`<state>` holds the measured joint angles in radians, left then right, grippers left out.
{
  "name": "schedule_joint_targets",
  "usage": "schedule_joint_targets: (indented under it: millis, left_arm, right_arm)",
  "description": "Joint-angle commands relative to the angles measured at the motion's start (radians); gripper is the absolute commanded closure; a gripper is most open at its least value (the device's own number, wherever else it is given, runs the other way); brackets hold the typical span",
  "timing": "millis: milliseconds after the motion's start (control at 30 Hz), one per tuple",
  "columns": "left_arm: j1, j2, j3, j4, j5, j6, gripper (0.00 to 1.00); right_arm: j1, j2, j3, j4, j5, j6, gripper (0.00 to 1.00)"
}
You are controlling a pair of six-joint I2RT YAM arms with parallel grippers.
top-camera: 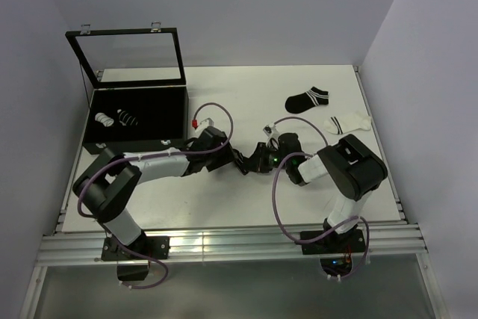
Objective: Roll the socks
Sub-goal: Roll the sock at the center of the board.
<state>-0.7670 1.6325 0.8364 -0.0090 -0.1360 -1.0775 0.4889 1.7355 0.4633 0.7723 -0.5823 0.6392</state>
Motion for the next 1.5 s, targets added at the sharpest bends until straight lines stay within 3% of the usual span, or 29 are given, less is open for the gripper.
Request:
schedule_joint_targets:
  millis: [0, 333, 500, 600, 767, 867, 1467]
  left_arm:
    - [-0.005, 0.047, 0.064, 0.035, 0.007, 0.019, 0.32]
    - [-0.006, 0.167, 0.13, -0.034, -0.01, 0.018, 0.49]
    - [-0.009, 0.187, 0.138, -0.055, -0.01, 0.005, 0.63]
    - [-0.014, 0.185, 0.142, -0.081, -0.017, 0.008, 0.72]
    - [-0.015, 0.182, 0.161, -0.112, -0.019, 0.022, 0.73]
    - [-0.015, 0.182, 0.17, -0.124, -0.014, 0.03, 0.73]
    - [-0.017, 0.184, 0.19, -0.143, 0.007, 0.047, 0.73]
  right_arm:
    - [-0.024, 0.064, -0.038, 0.054, -0.12, 0.077, 1.0]
    - [-0.036, 0.006, -0.012, -0.086, -0.057, -0.012, 0.99]
    - [-0.012, -0.112, -0.002, -0.24, 0.062, -0.116, 0.85]
    - [0.028, -0.243, 0.017, -0.361, 0.218, -0.203, 0.7]
    - [0.225, -0.387, 0.058, -0.49, 0.607, -0.341, 0.58]
    - [0.298, -0.421, 0.055, -0.47, 0.703, -0.387, 0.55]
    - [0.491, -0.232, 0.17, -0.498, 0.909, -0.553, 0.52]
